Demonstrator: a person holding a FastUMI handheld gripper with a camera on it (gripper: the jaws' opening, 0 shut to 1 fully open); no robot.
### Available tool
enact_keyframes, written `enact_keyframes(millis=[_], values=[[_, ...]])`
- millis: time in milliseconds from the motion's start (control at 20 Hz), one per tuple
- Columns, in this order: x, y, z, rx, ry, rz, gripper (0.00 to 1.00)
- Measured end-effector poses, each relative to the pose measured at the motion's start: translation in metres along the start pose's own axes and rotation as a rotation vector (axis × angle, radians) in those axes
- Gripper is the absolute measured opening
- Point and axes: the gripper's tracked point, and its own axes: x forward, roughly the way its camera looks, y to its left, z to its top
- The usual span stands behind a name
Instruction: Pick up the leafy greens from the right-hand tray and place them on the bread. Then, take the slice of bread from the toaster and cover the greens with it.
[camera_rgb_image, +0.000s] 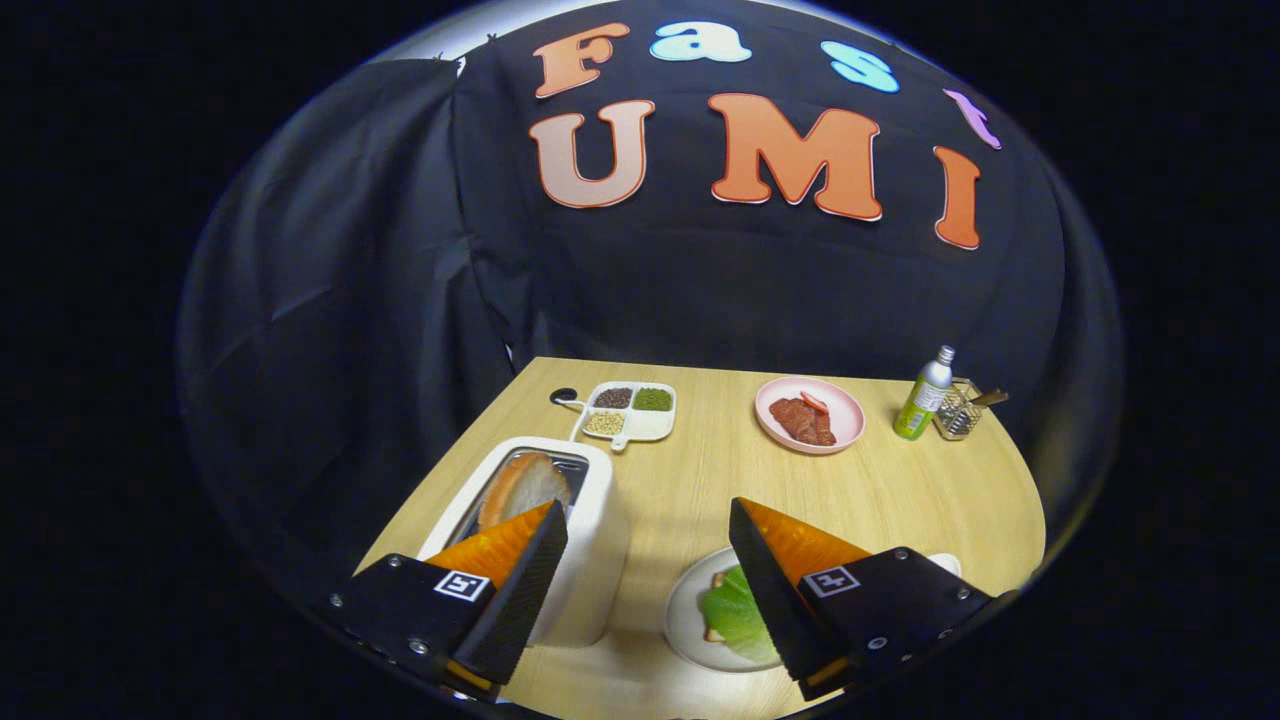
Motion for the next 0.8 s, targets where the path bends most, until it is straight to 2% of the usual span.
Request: enact_keyframes(millis=[300,800], values=[[0.013,0.047,0.004,-0.010,0.006,0.054,0.98],[0.049,0.071,-0.025,-0.026,0.056,-0.014,0.98]])
